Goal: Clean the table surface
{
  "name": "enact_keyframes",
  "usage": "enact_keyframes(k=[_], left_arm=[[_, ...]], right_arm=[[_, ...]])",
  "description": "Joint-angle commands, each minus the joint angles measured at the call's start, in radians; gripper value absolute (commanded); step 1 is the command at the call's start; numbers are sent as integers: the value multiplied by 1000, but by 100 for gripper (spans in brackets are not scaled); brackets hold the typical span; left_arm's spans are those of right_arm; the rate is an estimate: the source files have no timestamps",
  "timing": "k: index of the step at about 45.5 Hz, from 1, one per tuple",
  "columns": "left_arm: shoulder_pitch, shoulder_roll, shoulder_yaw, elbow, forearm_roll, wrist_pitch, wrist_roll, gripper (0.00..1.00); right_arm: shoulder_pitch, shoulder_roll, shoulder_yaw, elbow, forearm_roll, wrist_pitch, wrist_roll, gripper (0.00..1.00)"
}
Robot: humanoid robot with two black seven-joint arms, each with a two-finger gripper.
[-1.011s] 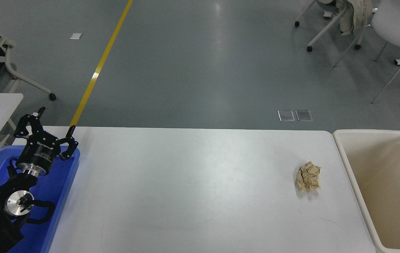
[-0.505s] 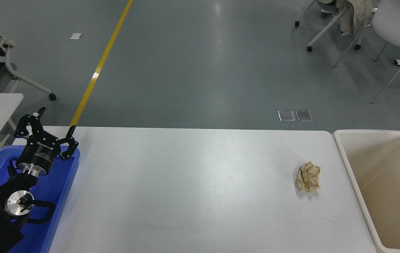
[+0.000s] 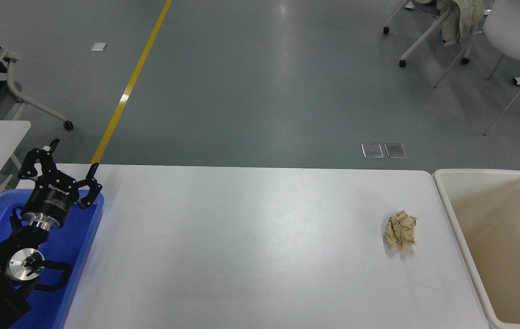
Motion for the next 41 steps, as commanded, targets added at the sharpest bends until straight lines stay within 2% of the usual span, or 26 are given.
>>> enact_keyframes(k=[1, 12, 24, 41], left_arm=[[0, 0, 0, 0, 0, 1, 0, 100], [0, 0, 0, 1, 0, 1, 0, 100], [0, 0, 0, 0, 0, 1, 0, 100], [0, 0, 0, 0, 0, 1, 0, 100]], right_arm=[[-60, 55, 88, 105, -12, 10, 1, 99], [-163, 147, 117, 118, -17, 25, 6, 99], [-282, 187, 108, 121, -17, 31, 85, 99], [-410, 215, 102, 121, -18, 111, 170, 99]])
